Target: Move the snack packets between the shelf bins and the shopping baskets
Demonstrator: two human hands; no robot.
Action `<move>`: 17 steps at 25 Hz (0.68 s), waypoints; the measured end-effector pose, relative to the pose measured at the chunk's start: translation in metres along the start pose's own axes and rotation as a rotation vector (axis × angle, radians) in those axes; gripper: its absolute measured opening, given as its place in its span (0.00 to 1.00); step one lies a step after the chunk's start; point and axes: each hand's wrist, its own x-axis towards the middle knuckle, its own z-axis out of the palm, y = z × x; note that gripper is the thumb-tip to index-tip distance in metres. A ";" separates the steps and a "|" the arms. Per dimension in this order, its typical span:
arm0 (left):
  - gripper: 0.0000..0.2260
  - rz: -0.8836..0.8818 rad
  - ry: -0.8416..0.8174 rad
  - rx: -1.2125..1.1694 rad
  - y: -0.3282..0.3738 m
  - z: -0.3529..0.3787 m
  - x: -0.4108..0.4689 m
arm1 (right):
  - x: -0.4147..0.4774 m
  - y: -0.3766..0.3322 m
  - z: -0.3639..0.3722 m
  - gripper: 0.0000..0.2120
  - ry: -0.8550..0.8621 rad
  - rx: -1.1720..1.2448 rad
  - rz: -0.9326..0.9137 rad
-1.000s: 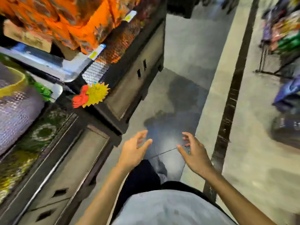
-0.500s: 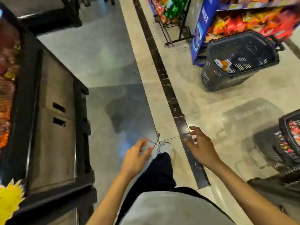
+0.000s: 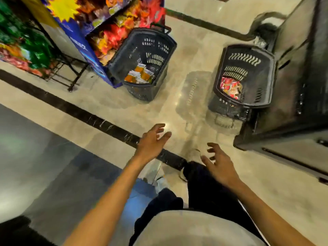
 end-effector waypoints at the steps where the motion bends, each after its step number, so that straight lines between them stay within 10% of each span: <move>1: 0.19 0.019 -0.037 0.031 0.014 0.007 0.019 | 0.008 0.007 -0.007 0.24 0.029 0.029 0.032; 17: 0.17 -0.142 -0.156 0.103 0.167 0.120 0.210 | 0.221 0.068 -0.215 0.22 0.174 0.172 0.197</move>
